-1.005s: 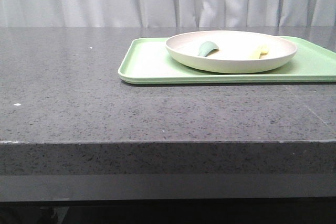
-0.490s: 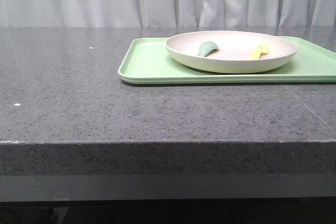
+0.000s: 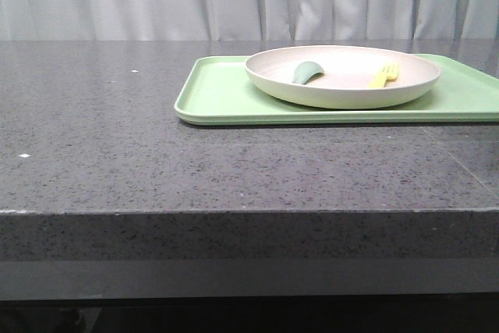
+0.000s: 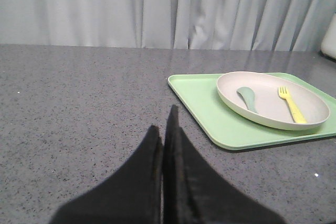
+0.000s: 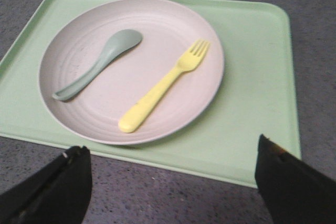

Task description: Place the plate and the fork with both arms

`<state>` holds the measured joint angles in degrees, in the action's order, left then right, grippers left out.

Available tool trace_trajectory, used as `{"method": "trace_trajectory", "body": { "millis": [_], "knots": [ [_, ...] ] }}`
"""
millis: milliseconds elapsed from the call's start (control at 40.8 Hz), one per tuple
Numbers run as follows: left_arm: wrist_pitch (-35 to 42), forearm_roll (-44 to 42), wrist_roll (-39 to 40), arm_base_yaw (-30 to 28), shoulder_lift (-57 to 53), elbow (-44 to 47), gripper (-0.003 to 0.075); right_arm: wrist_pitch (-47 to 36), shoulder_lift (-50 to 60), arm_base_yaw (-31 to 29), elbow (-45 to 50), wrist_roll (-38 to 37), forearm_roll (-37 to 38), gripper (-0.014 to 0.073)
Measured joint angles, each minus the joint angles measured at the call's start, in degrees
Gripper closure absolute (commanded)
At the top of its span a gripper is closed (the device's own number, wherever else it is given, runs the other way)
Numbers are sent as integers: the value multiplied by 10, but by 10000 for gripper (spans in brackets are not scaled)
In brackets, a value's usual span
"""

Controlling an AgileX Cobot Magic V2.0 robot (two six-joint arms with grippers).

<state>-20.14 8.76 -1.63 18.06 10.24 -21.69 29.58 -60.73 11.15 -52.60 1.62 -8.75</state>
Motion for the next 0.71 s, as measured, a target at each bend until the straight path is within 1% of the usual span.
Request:
{"method": "trace_trajectory", "body": {
  "millis": [98,172,392,539,711],
  "knots": [
    [0,0,0,0,0,0,738,37,-69,16,-68,-13,-3,-22],
    [0,0,0,0,0,0,738,71,-126,17,-125,-29,-4,-6],
    [0,0,0,0,0,0,738,175,-283,17,-277,-82,-4,-6],
    [0,0,0,0,0,0,738,219,-361,17,-339,-110,-4,-6],
    [0,0,0,0,0,0,738,226,-412,17,-372,-122,-4,-6]
  ]
}}
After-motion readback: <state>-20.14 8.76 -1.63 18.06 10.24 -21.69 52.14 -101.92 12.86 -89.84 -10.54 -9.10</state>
